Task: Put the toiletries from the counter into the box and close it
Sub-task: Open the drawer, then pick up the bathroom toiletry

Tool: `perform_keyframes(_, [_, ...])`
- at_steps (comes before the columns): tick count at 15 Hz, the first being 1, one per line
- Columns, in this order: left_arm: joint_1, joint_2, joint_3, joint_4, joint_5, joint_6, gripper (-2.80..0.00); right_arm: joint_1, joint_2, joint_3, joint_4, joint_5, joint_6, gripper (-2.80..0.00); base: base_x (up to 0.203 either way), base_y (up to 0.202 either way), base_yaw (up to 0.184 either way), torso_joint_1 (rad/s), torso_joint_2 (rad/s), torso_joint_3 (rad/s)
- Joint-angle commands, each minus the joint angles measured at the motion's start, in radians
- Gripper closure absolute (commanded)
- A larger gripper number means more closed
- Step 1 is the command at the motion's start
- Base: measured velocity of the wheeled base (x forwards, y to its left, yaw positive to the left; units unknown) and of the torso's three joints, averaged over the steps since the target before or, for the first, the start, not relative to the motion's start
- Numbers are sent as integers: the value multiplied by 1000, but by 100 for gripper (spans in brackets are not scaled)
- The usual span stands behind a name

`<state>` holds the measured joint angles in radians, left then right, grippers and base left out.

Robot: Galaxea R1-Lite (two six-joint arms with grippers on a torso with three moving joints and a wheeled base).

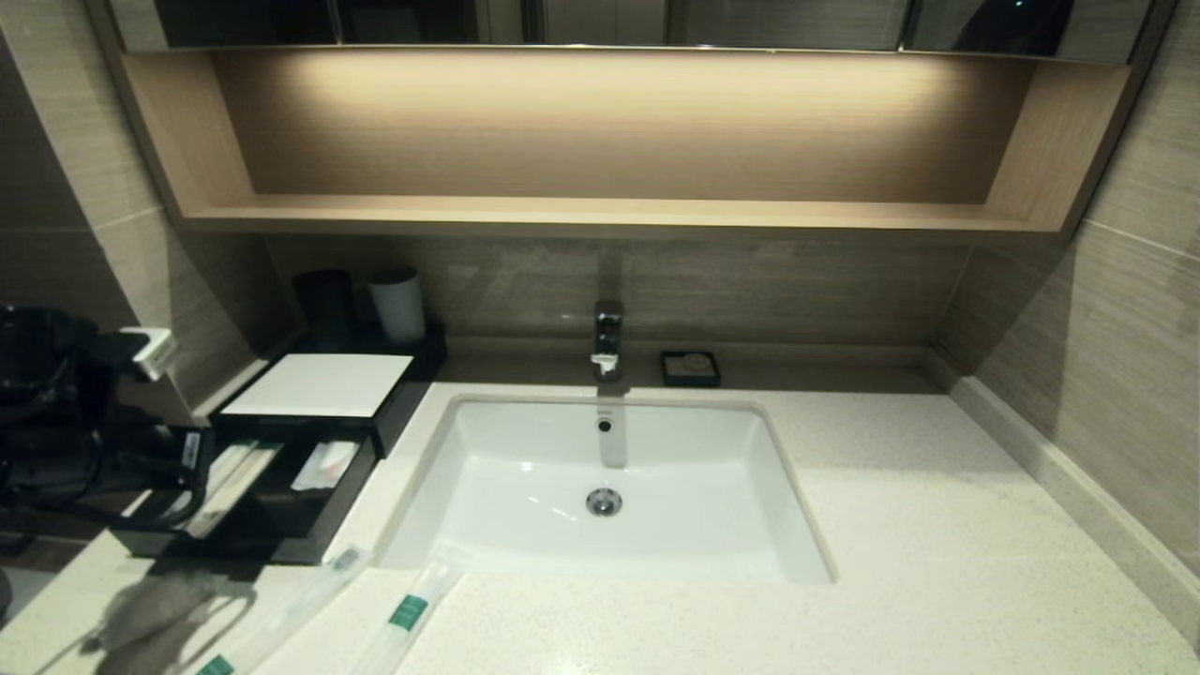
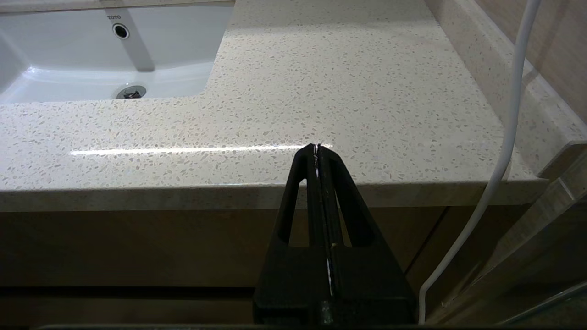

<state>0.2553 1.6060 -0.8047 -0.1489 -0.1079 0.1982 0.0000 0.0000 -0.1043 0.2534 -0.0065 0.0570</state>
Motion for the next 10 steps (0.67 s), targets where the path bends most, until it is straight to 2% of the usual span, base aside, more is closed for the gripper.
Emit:
perform_keyframes(1, [0,-135,15,4,28,-12,0,0,2,0,1,-1,0,0,0,0,0,0,0,0])
perform_keyframes(3, [-2,-211,23,68,75,-28,0,0,2,0,1,0,0,0,0,0,0,0,0,0])
perform_keyframes(6, [2,-333,-22,363,93,-45,0,0,0,0,1,-1,0,0,0,0,0,0,0,0])
perform_keyframes(10, [41,-526,-47,656,98,-53,0,0,2,0,1,0,0,0,0,0,0,0,0,0])
